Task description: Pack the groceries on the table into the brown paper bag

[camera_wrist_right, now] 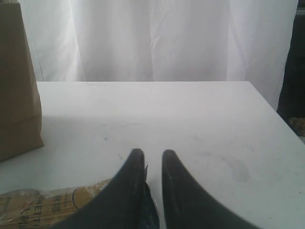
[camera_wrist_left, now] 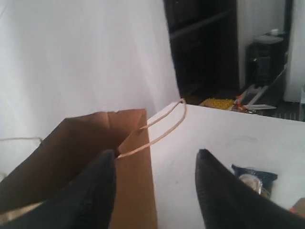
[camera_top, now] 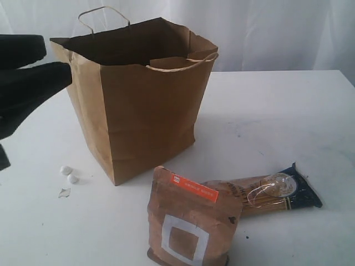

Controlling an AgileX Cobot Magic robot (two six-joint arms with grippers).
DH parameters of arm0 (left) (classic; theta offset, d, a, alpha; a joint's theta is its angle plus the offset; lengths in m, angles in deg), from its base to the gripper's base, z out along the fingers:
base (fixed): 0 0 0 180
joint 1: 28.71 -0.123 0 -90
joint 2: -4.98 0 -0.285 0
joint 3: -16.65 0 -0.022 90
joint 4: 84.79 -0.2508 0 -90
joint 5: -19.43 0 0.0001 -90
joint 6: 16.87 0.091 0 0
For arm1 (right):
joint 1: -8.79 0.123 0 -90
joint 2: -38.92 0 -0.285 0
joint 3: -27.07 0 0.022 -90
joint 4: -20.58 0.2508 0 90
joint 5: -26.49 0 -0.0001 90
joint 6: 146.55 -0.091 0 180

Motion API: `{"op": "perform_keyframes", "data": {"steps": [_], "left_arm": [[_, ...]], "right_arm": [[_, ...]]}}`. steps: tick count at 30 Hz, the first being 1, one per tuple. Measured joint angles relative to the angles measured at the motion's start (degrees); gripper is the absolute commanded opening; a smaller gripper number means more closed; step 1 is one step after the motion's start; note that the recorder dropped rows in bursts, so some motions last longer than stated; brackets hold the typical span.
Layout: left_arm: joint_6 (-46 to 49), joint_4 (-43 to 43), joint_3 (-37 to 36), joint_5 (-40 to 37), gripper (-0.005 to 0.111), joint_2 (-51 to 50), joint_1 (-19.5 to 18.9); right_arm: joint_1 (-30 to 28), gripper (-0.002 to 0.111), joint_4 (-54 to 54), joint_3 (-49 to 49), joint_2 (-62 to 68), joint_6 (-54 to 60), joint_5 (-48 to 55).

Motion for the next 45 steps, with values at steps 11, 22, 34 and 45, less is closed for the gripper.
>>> {"op": "perform_keyframes", "data": {"steps": [11, 22, 34, 45], "left_arm": [[1.0, -0.5, 0.0, -4.8, 0.051, 0.5, 0.0], [-29.0, -31.4, 1.9, -6.0, 0.051, 1.7, 0.0], [-133.1, -111.3, 7.5, -10.9, 0.051, 1.8, 0.0], [-135.8, -114.8, 7.5, -14.2, 0.065, 1.4, 1.3]], "right_arm": [[0.0, 0.014, 0.0, 0.0, 0.0, 0.0, 0.0], [0.0, 0.014, 0.0, 0.0, 0.0, 0.0, 0.0], [0.0, 0.014, 0.0, 0.0, 0.0, 0.0, 0.0], [0.0, 0.014, 0.0, 0.0, 0.0, 0.0, 0.0]]}}
